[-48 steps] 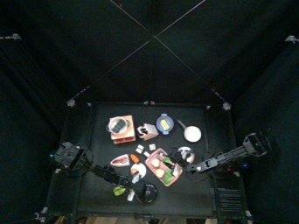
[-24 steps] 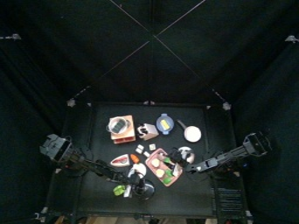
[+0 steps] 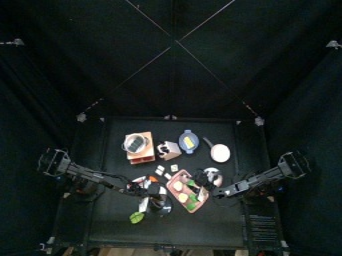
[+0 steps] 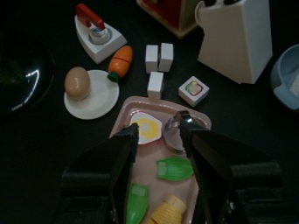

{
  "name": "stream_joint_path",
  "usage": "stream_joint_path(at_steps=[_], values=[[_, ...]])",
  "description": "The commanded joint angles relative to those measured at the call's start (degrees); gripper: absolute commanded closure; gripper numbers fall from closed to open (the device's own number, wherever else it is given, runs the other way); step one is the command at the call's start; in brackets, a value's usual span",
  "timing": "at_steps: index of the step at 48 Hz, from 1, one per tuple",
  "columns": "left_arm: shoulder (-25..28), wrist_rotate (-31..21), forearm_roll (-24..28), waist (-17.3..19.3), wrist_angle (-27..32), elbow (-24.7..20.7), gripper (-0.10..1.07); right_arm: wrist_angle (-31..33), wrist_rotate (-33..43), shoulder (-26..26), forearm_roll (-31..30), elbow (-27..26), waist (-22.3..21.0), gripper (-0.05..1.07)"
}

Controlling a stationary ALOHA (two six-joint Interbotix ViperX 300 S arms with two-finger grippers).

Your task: Place pot lid on pot

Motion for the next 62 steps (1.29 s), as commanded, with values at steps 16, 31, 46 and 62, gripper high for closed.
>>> stream_joint_path(at_steps=[16, 31, 46, 62], values=[[-10.2, -0.4, 12.6, 6.6, 6.8, -2.2, 0.36, 0.0, 0.3, 0.0, 0.1, -0.7, -0.2, 0.23], [-15.1, -0.4, 13.6, 19.3, 7.6, 0.5, 0.36, 0.0, 0.3, 0.3, 0.1, -0.9, -0.2, 0.23], [-26.1, -0.2, 15.5, 32.9, 6.2, 8.9, 0.36, 0.0, 0.3, 0.4, 0.1, -0.9, -0.8, 0.23], [-29.1, -0.1, 15.8, 38.4, 1.5, 14.8, 0.36, -3.9, -0.2, 1.3, -0.3, -1.2, -4.0, 0.23]])
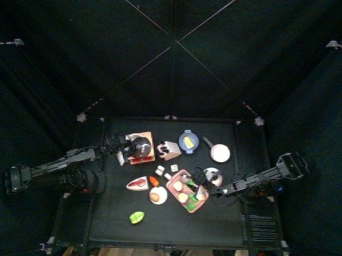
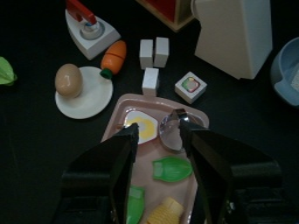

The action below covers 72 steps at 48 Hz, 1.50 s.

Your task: Place pot lid on pot

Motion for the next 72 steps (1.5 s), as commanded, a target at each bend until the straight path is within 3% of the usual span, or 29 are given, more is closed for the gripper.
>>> stream_joint_path(at_steps=[1, 17, 30, 72], values=[[0.6, 0.1, 0.4, 1.8, -0.8, -0.3, 0.36, -1.7, -0.2, -0.4, -0.4, -1.1, -1.3, 0.23], [2.6, 0.0, 0.7, 6.5, -1.2, 2.4, 0.36, -3.9, -0.2, 0.1, -0.5, -1.1, -2.9, 0.23], [2.7, 0.0, 0.7, 8.1, -1.8, 4.9, 0.36, -3.9, -0.2, 0.4, -0.4, -1.2, -2.8, 0.23], [2.6, 0.2, 0.8, 11.0, -2.3, 3.7, 0.36, -3.9, -0.3, 0.5, -0.5, -1.2, -3.0, 0.23]])
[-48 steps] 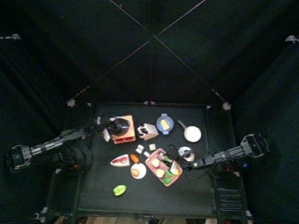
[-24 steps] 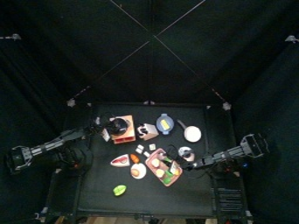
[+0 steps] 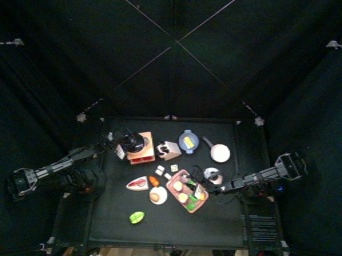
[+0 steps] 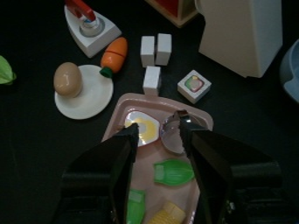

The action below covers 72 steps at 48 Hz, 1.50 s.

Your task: Place pot lid on pot

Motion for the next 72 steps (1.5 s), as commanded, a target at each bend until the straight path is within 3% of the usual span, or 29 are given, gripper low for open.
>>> stream_joint_path(at_steps=[1, 56, 72], values=[[0.0, 0.1, 0.1, 0.2, -0.6, -1.8, 0.36, -0.2, 0.0, -0.6, -0.3, -1.1, -0.3, 0.23], [2.1, 0.2, 0.1, -0.3, -1.4, -1.7, 0.33, -0.3, 0.0, -0.4, -0.3, -1.2, -0.5, 0.23], [2.0, 0.1, -0.2, -1.3, -0.9, -1.8, 0.19, -0.3, 0.0, -0.4, -0.2, -1.2, -0.5, 0.23]])
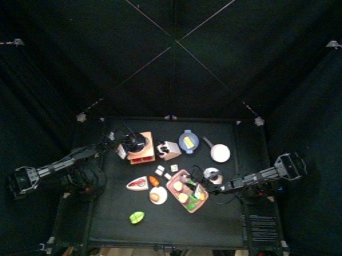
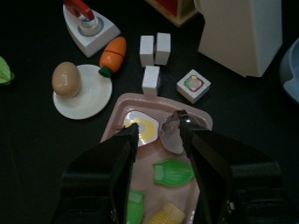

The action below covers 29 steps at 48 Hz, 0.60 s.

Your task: Place pot lid on pot

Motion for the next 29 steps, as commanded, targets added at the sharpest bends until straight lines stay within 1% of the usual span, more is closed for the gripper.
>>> stream_joint_path(at_steps=[1, 11, 29], values=[[0.0, 0.0, -0.2, -0.4, 0.0, -1.4, 0.19, -0.1, 0.0, -0.6, -0.1, -1.2, -0.2, 0.23], [-0.4, -0.2, -0.3, -1.5, -0.1, -1.9, 0.12, 0.0, 0.0, -0.7, -0.1, -1.2, -0.2, 0.23], [-1.8, -0.2, -0.9, -2.2, -0.4, -2.7, 0.12, -0.1, 0.0, -0.7, -0.1, -1.2, -0.2, 0.23]])
